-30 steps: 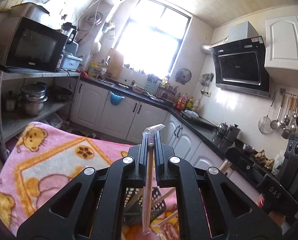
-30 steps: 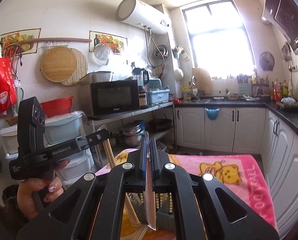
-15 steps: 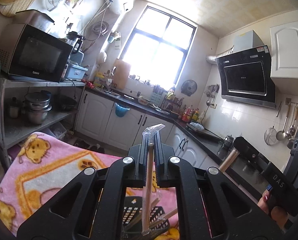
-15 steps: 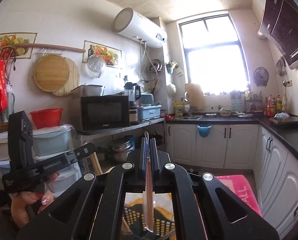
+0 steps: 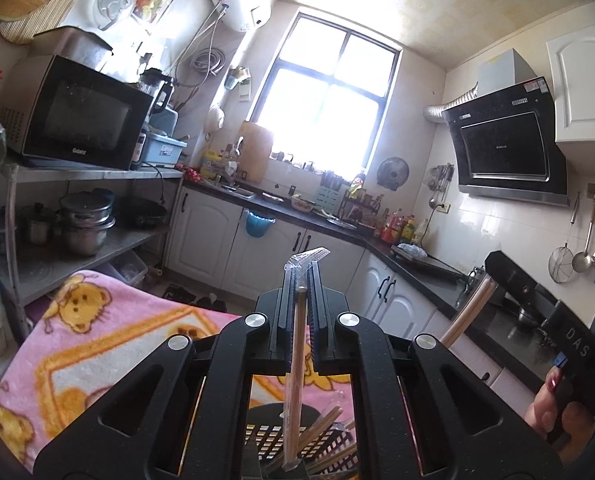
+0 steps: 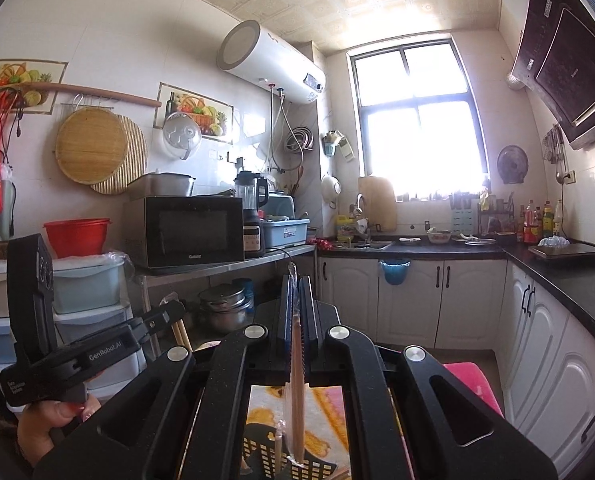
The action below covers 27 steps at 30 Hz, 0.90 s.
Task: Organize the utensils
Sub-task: 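Lower the chopsticks into the caddy and open both tools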
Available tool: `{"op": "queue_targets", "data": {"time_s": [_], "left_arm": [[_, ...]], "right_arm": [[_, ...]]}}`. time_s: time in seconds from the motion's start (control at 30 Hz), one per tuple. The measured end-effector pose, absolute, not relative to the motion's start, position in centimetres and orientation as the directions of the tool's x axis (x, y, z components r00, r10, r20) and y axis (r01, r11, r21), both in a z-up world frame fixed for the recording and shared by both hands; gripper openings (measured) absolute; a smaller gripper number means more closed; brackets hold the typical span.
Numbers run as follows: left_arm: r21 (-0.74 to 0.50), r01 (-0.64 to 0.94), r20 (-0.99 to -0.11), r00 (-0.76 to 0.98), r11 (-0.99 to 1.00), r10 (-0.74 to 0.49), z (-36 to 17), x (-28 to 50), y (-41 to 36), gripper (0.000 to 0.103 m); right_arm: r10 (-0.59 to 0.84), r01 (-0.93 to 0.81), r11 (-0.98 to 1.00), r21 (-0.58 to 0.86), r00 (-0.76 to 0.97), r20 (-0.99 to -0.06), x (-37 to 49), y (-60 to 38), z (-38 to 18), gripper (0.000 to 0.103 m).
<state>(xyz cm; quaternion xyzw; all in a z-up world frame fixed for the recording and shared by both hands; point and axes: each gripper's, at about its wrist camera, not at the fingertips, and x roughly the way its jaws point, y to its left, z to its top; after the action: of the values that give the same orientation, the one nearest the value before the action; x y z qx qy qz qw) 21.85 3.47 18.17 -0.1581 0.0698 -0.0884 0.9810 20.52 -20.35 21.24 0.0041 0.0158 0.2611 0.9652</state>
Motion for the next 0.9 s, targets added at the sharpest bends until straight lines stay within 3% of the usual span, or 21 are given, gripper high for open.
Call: {"op": "queue_targets", "data": {"time_s": [0.4, 0.9], "left_arm": [[-0.299, 0.134, -0.132, 0.975, 0.945, -0.180, 15.3, 22.7, 2.6, 0.003], [-0.286, 0.133, -0.168, 0.968, 0.949, -0.186, 11.8, 23.5, 1.6, 0.004]], "right_arm": [[0.496, -0.497, 0.867, -0.019, 0.867, -0.049, 21.4, -19.5, 19.0, 0.004], [0.471, -0.481, 0.876, -0.025, 0.866, -0.170, 24.0, -18.9, 14.7, 0.004]]}}
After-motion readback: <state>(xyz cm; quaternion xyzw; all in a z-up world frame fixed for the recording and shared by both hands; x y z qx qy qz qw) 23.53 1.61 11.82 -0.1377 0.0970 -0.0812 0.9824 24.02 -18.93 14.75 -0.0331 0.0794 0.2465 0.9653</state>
